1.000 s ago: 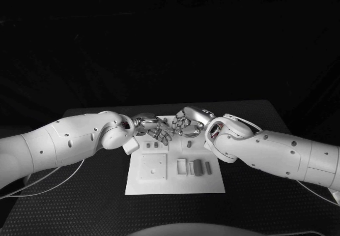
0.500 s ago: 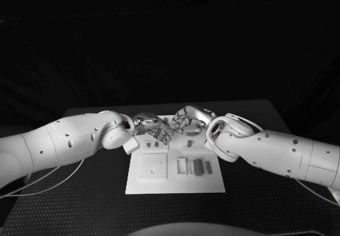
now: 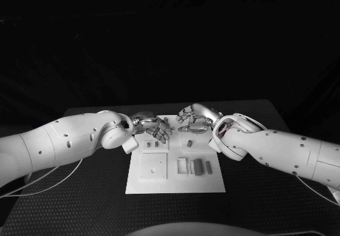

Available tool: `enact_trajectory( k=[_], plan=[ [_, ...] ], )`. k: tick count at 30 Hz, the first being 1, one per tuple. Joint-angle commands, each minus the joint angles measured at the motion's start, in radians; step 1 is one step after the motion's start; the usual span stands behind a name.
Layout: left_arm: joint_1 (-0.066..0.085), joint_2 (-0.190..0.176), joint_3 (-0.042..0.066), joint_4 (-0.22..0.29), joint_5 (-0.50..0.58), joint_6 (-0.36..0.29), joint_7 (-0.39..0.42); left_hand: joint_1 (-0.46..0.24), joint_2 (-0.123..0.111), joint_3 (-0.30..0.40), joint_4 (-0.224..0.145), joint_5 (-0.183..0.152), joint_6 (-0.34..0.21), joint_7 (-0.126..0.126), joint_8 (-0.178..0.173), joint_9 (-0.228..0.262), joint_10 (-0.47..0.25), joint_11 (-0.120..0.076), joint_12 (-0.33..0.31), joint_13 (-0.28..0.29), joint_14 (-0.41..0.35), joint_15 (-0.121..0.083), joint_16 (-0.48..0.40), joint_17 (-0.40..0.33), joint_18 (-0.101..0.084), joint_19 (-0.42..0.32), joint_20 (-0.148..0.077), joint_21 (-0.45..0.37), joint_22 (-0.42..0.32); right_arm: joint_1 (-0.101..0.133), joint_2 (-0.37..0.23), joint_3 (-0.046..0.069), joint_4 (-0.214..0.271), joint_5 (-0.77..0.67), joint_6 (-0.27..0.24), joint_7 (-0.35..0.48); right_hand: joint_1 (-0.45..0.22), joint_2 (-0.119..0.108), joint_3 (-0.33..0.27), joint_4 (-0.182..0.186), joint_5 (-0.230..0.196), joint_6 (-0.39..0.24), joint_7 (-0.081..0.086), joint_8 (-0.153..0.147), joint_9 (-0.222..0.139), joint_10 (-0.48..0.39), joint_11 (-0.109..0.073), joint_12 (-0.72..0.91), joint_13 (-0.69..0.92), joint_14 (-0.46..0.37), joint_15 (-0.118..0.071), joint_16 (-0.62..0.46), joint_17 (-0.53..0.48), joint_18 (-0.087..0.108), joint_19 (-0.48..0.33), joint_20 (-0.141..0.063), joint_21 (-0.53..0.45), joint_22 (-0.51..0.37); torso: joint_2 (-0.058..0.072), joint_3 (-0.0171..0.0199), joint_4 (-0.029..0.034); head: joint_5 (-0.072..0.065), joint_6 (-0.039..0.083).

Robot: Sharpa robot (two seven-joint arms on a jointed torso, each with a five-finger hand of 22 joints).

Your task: Assemble the parts on the task board

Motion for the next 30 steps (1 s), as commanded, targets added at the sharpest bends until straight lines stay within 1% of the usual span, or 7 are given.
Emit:
enact_trajectory(
  k=[1, 2, 5, 8, 14, 17, 30],
  plan=[
    [0.000, -0.001, 0.001, 0.005, -0.008, -0.019, 0.025, 0.005, 0.000, 0.005, 0.000, 0.004, 0.010, -0.002, 0.004, 0.003, 0.005, -0.001, 0.005, 0.002, 0.009, -0.001, 0.007, 0.001, -0.015, 0.008, 0.000, 0.006, 0.001, 0.000, -0.009, 0.000, -0.015, 0.315, 0.076, 0.122, -0.013, 0.002, -0.010, 0.002, 0.003, -0.008, 0.001, -0.001, -0.002, 0.009, -0.005, 0.001, -0.002, -0.007, 0.001, -0.005, -0.002, 0.011, -0.003, 0.001, -0.006, 0.020, 0.000, 0.0000, -0.0009, 0.001, 0.002],
    [0.000, -0.003, 0.001, 0.007, -0.016, -0.024, 0.045, 0.005, 0.000, 0.006, 0.000, 0.004, 0.010, -0.002, 0.004, 0.003, 0.005, -0.001, 0.005, 0.003, 0.010, -0.001, 0.007, 0.002, -0.015, 0.008, -0.001, 0.006, 0.001, 0.000, -0.013, 0.000, -0.026, 0.453, 0.120, 0.135, -0.023, 0.014, -0.018, 0.007, 0.003, -0.010, -0.002, 0.000, -0.004, 0.026, -0.011, 0.011, -0.001, -0.004, -0.004, -0.003, -0.003, 0.013, 0.001, 0.003, -0.004, 0.019, 0.000, 0.0000, -0.0013, 0.001, 0.003],
    [0.000, -0.007, 0.000, 0.016, -0.095, -0.039, 0.101, 0.004, -0.002, 0.010, -0.001, 0.004, 0.011, 0.000, 0.006, 0.007, 0.007, 0.000, 0.006, 0.006, 0.013, -0.001, 0.008, 0.006, -0.015, 0.010, -0.002, 0.007, 0.003, 0.000, -0.014, 0.000, -0.047, 0.584, 0.228, 0.148, -0.050, 0.042, -0.041, 0.011, 0.003, -0.012, 0.002, 0.004, -0.008, 0.043, -0.019, 0.021, -0.002, -0.019, -0.012, -0.027, -0.017, 0.012, -0.016, 0.007, -0.022, 0.011, 0.000, 0.0003, -0.0020, 0.001, 0.005],
    [0.000, -0.006, 0.000, 0.020, -0.098, -0.041, 0.127, 0.004, -0.005, 0.011, 0.000, 0.004, 0.011, -0.001, 0.006, 0.008, 0.007, 0.000, 0.007, 0.007, 0.014, -0.001, 0.008, 0.008, -0.015, 0.011, -0.002, 0.008, 0.004, 0.000, -0.009, 0.000, -0.062, 0.642, 0.276, 0.157, -0.073, 0.075, -0.055, 0.020, 0.003, -0.032, 0.001, -0.001, -0.017, 0.047, -0.022, 0.023, -0.008, -0.020, -0.015, -0.079, -0.046, 0.013, -0.029, 0.017, -0.054, -0.006, 0.000, 0.0009, -0.0014, -0.001, 0.007],
    [0.000, -0.004, 0.001, 0.024, -0.072, -0.029, 0.138, 0.003, -0.004, 0.012, 0.003, 0.004, 0.010, 0.000, 0.006, 0.010, 0.008, 0.000, 0.007, 0.009, 0.014, -0.001, 0.008, 0.010, -0.015, 0.011, -0.002, 0.008, 0.005, 0.000, -0.001, 0.000, -0.085, 0.725, 0.383, 0.140, -0.074, 0.109, -0.060, 0.021, 0.004, -0.027, 0.003, 0.008, -0.023, 0.059, -0.028, 0.028, -0.014, 0.003, -0.022, -0.099, -0.056, 0.013, -0.015, 0.015, -0.065, -0.014, 0.000, 0.0008, -0.0005, -0.005, 0.010],
    [0.000, -0.005, 0.001, 0.028, -0.070, -0.023, 0.140, 0.002, -0.003, 0.013, 0.004, 0.004, 0.010, 0.000, 0.007, 0.011, 0.008, 0.000, 0.007, 0.010, 0.014, -0.001, 0.008, 0.011, -0.015, 0.010, -0.002, 0.008, 0.005, 0.000, 0.005, 0.000, -0.097, 0.727, 0.426, 0.130, -0.063, 0.140, -0.048, 0.017, 0.006, -0.030, 0.003, 0.010, -0.028, 0.054, -0.026, 0.022, -0.022, 0.011, -0.020, -0.107, -0.058, 0.013, -0.010, 0.014, -0.071, -0.017, 0.000, 0.0007, -0.0004, -0.009, 0.007],
    [-0.001, -0.006, 0.000, 0.035, -0.070, -0.017, 0.137, 0.002, -0.004, 0.015, 0.004, 0.004, 0.010, 0.001, 0.008, 0.014, 0.009, 0.000, 0.008, 0.013, 0.013, -0.001, 0.007, 0.013, -0.015, 0.009, -0.002, 0.008, 0.006, 0.000, 0.005, 0.000, -0.113, 0.732, 0.477, 0.124, -0.085, 0.142, -0.049, 0.037, 0.005, -0.025, 0.006, 0.020, -0.038, 0.063, -0.026, 0.019, -0.039, 0.023, -0.020, -0.116, -0.056, 0.013, 0.000, 0.014, -0.081, -0.016, 0.000, 0.0008, -0.0007, -0.011, 0.010]
  ],
)
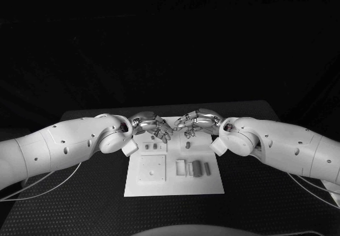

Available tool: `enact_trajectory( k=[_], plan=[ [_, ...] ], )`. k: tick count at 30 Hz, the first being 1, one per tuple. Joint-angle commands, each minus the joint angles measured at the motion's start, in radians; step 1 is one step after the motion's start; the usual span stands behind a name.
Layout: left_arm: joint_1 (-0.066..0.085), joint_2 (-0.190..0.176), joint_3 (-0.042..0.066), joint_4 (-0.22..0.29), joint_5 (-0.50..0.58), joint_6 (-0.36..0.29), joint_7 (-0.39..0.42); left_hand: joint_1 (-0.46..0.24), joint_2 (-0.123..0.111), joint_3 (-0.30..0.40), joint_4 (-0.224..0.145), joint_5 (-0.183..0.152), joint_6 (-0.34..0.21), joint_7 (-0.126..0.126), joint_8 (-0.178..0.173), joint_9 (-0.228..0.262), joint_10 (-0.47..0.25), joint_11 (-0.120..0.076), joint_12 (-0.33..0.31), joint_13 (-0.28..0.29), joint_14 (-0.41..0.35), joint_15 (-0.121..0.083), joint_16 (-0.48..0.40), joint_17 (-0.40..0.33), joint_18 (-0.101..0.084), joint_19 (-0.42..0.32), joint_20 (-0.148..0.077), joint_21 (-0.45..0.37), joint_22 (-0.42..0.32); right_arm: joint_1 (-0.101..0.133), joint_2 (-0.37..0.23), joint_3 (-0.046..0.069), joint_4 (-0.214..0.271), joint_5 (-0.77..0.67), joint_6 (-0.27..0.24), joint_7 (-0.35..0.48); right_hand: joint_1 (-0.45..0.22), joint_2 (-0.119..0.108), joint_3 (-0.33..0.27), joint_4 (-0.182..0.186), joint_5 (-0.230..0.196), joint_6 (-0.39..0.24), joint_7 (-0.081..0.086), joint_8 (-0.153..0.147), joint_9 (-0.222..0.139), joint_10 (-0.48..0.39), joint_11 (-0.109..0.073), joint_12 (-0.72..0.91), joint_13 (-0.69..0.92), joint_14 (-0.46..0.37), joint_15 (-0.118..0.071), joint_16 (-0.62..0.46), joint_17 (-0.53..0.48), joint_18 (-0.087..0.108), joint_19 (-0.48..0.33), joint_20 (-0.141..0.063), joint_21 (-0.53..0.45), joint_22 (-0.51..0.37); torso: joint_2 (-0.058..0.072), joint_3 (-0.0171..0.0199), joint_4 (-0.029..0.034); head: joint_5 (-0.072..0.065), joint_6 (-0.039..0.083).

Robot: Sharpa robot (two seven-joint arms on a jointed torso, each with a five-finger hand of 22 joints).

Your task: Assemble the parts on the task board

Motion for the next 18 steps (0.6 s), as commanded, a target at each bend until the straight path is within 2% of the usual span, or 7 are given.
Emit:
enact_trajectory(
  k=[1, 9, 14, 18],
  plan=[
    [0.000, 0.003, 0.001, 0.003, 0.000, 0.011, 0.020, -0.001, -0.001, 0.006, 0.001, 0.003, 0.006, -0.003, 0.004, -0.001, 0.009, 0.000, 0.004, 0.001, 0.006, -0.001, 0.002, 0.001, -0.015, 0.006, 0.002, 0.004, 0.001, 0.000, 0.004, 0.000, 0.006, 0.020, 0.062, 0.010, -0.010, -0.003, -0.001, 0.006, 0.005, 0.005, 0.006, 0.005, -0.001, 0.011, -0.003, 0.001, -0.001, 0.009, 0.000, -0.007, 0.002, 0.006, 0.011, 0.000, -0.006, 0.001, 0.000, 0.0002, -0.0004, 0.002, -0.001],
    [0.000, 0.001, 0.001, 0.003, 0.000, 0.021, 0.019, -0.001, -0.001, 0.007, 0.001, 0.003, 0.006, -0.003, 0.005, 0.001, 0.009, 0.000, 0.004, 0.003, 0.006, -0.001, 0.002, 0.003, -0.015, 0.005, 0.002, 0.004, 0.002, 0.000, 0.006, 0.000, -0.001, 0.006, 0.037, 0.004, -0.003, 0.000, 0.003, 0.000, 0.005, 0.012, 0.002, 0.012, -0.002, 0.016, -0.005, 0.001, -0.005, 0.011, -0.002, -0.009, 0.004, 0.006, 0.013, -0.003, -0.008, 0.002, 0.000, -0.0002, 0.0002, 0.002, -0.001],
    [0.000, 0.000, 0.001, 0.002, 0.000, 0.027, 0.020, 0.000, -0.001, 0.008, 0.000, 0.003, 0.007, -0.003, 0.005, 0.002, 0.010, -0.001, 0.004, 0.004, 0.006, -0.001, 0.002, 0.004, -0.015, 0.005, 0.002, 0.004, 0.003, 0.000, 0.009, 0.000, -0.007, -0.010, -0.002, 0.001, 0.003, -0.003, 0.004, -0.012, 0.005, 0.014, 0.001, 0.016, -0.005, 0.002, 0.000, -0.009, -0.014, 0.008, 0.003, -0.012, 0.006, 0.006, 0.010, -0.002, -0.012, 0.004, 0.000, -0.0002, 0.0000, 0.001, -0.001],
    [0.000, -0.001, 0.001, 0.003, -0.001, 0.029, 0.019, 0.000, -0.002, 0.009, 0.000, 0.003, 0.008, -0.003, 0.006, 0.004, 0.011, -0.001, 0.005, 0.006, 0.006, -0.002, 0.002, 0.005, -0.015, 0.005, 0.002, 0.004, 0.003, 0.000, 0.010, 0.000, -0.009, -0.011, -0.013, 0.000, 0.007, -0.005, 0.005, -0.019, 0.005, 0.013, 0.001, 0.017, -0.008, -0.008, 0.005, -0.015, -0.020, 0.006, 0.007, -0.013, 0.008, 0.006, 0.009, 0.000, -0.015, 0.006, 0.000, -0.0002, -0.0001, 0.002, -0.001]
  ],
)
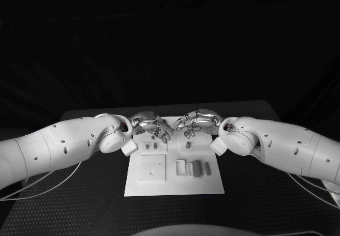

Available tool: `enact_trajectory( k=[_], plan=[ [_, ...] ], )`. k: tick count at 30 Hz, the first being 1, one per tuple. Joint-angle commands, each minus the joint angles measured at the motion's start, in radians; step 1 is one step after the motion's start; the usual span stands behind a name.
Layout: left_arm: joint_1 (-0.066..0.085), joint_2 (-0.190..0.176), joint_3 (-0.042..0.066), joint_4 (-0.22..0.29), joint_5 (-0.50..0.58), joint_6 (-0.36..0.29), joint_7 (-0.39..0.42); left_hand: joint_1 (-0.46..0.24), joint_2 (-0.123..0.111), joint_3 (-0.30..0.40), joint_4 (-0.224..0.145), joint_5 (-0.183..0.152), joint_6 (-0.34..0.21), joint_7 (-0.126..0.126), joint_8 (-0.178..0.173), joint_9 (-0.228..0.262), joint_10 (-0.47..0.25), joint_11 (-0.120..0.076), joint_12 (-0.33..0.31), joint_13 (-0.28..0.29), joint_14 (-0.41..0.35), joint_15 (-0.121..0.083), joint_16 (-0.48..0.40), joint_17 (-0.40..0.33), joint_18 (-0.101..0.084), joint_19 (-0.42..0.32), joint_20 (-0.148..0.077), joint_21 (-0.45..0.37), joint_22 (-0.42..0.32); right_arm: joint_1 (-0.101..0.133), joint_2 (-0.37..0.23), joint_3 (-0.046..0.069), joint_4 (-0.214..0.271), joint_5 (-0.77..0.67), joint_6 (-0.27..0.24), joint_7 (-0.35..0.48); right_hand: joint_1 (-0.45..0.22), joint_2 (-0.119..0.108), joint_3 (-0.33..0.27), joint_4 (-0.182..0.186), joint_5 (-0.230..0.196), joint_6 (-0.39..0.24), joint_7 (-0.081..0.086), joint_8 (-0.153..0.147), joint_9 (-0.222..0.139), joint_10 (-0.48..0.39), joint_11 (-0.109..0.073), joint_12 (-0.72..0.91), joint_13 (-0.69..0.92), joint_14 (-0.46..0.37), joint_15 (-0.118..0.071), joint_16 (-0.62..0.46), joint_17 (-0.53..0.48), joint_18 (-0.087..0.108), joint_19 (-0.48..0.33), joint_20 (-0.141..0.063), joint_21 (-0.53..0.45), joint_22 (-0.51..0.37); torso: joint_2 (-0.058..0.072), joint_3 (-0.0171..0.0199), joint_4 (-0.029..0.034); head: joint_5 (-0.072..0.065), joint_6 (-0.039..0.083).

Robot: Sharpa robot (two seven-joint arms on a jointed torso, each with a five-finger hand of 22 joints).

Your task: Assemble the parts on the task board

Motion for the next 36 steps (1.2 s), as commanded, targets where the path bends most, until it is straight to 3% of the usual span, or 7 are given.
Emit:
enact_trajectory(
  k=[1, 19, 36],
  plan=[
    [0.000, 0.001, 0.001, 0.004, -0.001, 0.019, 0.016, 0.002, 0.002, 0.004, 0.000, 0.004, 0.008, -0.003, 0.008, 0.003, 0.007, 0.003, 0.005, 0.002, 0.006, -0.002, 0.002, 0.002, -0.015, 0.005, 0.002, 0.004, 0.002, 0.000, 0.003, 0.001, 0.001, -0.013, -0.013, 0.005, 0.010, -0.003, 0.000, -0.009, 0.005, 0.004, -0.001, 0.005, -0.002, -0.009, 0.000, -0.006, -0.003, 0.000, 0.009, -0.005, 0.002, 0.007, 0.005, 0.003, -0.006, 0.002, 0.000, 0.0000, 0.0000, 0.000, 0.000],
    [0.000, -0.006, 0.001, 0.003, -0.001, 0.012, 0.020, 0.002, 0.001, 0.006, 0.000, 0.004, 0.009, -0.004, 0.009, 0.007, 0.008, 0.002, 0.006, 0.006, 0.007, -0.002, 0.001, 0.005, -0.015, 0.005, 0.002, 0.005, 0.004, -0.003, 0.001, 0.001, 0.018, -0.032, 0.019, -0.006, 0.021, -0.006, 0.000, -0.022, 0.005, 0.017, -0.006, 0.018, -0.004, 0.000, -0.003, -0.001, -0.008, 0.007, 0.007, 0.000, 0.009, 0.007, 0.015, 0.000, -0.006, 0.008, 0.000, 0.0000, 0.0001, 0.003, 0.000],
    [-0.001, -0.005, 0.001, 0.003, 0.001, 0.021, 0.022, 0.002, 0.000, 0.008, 0.000, 0.004, 0.009, -0.004, 0.010, 0.010, 0.009, 0.002, 0.007, 0.008, 0.008, -0.003, 0.000, 0.008, -0.015, 0.005, 0.002, 0.005, 0.005, -0.011, 0.016, 0.001, -0.005, -0.032, 0.016, -0.007, 0.029, -0.008, 0.001, -0.024, 0.005, 0.013, -0.005, 0.017, -0.007, -0.004, -0.001, -0.003, -0.012, 0.007, 0.008, -0.001, 0.011, 0.007, 0.015, 0.000, -0.008, 0.009, 0.000, 0.0002, 0.0004, 0.004, -0.003]
  ],
)
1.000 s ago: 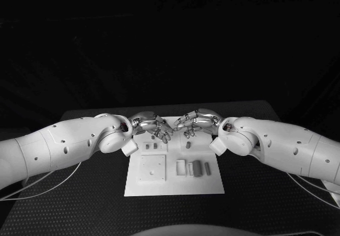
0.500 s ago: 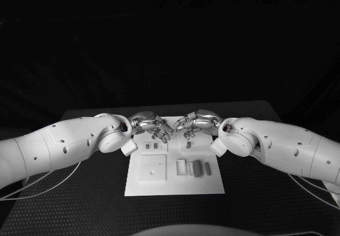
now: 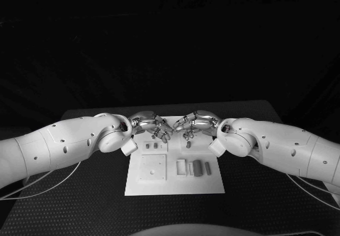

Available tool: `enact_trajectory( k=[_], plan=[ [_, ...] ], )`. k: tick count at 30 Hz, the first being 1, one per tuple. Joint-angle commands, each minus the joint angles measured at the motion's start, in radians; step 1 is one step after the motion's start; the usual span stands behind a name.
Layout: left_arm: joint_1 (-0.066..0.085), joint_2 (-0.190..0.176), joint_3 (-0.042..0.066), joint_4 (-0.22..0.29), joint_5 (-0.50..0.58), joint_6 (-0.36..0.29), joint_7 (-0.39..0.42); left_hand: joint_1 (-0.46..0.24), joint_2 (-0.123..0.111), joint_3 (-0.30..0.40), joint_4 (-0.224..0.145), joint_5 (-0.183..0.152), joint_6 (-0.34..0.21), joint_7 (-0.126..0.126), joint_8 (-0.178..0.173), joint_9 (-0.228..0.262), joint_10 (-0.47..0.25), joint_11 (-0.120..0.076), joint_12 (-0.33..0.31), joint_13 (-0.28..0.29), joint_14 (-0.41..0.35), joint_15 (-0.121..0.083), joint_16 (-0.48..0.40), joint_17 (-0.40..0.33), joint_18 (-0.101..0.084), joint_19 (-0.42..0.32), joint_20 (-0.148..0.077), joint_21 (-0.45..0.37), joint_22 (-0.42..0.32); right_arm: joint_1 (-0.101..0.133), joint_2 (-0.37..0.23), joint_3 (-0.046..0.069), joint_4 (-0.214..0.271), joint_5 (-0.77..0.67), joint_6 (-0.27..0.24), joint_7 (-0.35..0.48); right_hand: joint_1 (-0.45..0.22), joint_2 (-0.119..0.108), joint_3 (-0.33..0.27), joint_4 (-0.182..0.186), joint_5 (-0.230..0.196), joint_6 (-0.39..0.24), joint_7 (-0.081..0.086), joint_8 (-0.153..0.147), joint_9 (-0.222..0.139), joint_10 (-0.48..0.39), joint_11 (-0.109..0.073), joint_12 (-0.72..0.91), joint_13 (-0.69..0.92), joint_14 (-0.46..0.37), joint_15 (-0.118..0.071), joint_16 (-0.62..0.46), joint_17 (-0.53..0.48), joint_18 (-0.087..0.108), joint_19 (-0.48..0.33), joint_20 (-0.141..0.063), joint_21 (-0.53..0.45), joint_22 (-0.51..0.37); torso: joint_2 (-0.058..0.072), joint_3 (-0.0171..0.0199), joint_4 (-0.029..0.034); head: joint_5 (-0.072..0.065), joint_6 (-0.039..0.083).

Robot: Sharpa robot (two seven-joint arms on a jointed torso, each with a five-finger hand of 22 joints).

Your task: Assemble the parts on the task board

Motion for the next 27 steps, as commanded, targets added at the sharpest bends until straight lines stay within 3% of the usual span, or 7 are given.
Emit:
enact_trajectory(
  k=[1, 15, 23, 27],
  plan=[
    [0.000, 0.001, 0.001, 0.002, 0.002, 0.015, 0.017, 0.004, 0.003, 0.008, 0.000, 0.003, 0.008, -0.003, 0.006, 0.002, 0.009, 0.001, 0.007, 0.002, 0.008, -0.003, 0.000, 0.001, -0.015, 0.005, 0.002, 0.005, 0.001, -0.001, 0.002, 0.000, -0.002, -0.007, 0.020, 0.004, 0.011, 0.002, 0.000, -0.004, 0.005, 0.000, 0.000, 0.006, -0.001, -0.004, -0.001, -0.002, -0.001, 0.003, 0.004, -0.001, 0.001, 0.013, 0.008, 0.000, -0.002, 0.001, 0.000, -0.0002, -0.0002, 0.001, -0.001],
    [0.000, 0.001, 0.001, 0.004, 0.007, 0.007, 0.017, 0.004, 0.002, 0.009, 0.000, 0.003, 0.009, -0.004, 0.007, 0.004, 0.009, 0.001, 0.007, 0.004, 0.008, -0.003, 0.000, 0.004, -0.015, 0.005, 0.002, 0.005, 0.002, -0.003, 0.002, 0.000, 0.009, 0.002, 0.031, 0.019, 0.019, -0.001, 0.000, -0.006, 0.005, 0.003, -0.004, 0.009, -0.002, 0.000, -0.002, 0.000, -0.003, 0.004, 0.004, -0.002, 0.003, 0.013, 0.009, 0.000, -0.004, 0.003, 0.000, 0.0001, -0.0003, 0.003, 0.000],
    [0.000, 0.000, 0.001, 0.004, 0.009, 0.009, 0.015, 0.004, 0.002, 0.009, 0.000, 0.004, 0.009, -0.004, 0.007, 0.005, 0.009, 0.001, 0.007, 0.005, 0.008, -0.003, 0.000, 0.004, -0.015, 0.005, 0.002, 0.005, 0.003, -0.004, 0.006, 0.000, 0.010, 0.006, 0.011, 0.025, 0.032, 0.001, -0.001, -0.007, 0.005, 0.015, -0.011, 0.020, 0.000, 0.015, -0.008, 0.009, -0.002, 0.008, -0.002, 0.000, 0.006, 0.013, 0.014, -0.002, -0.004, 0.007, 0.000, 0.0000, -0.0006, 0.003, -0.001],
    [0.000, 0.000, 0.001, 0.004, 0.009, 0.012, 0.014, 0.004, 0.002, 0.010, 0.000, 0.004, 0.009, -0.003, 0.007, 0.006, 0.010, 0.001, 0.007, 0.005, 0.008, -0.004, 0.000, 0.005, -0.015, 0.005, 0.002, 0.005, 0.003, -0.004, 0.008, 0.000, 0.014, 0.003, -0.018, 0.034, 0.049, 0.003, -0.002, -0.009, 0.005, 0.033, -0.017, 0.034, 0.005, 0.047, -0.019, 0.026, 0.004, 0.018, -0.012, 0.008, 0.013, 0.013, 0.024, -0.007, 0.000, 0.013, 0.000, -0.0002, -0.0003, 0.003, -0.001]
  ],
)
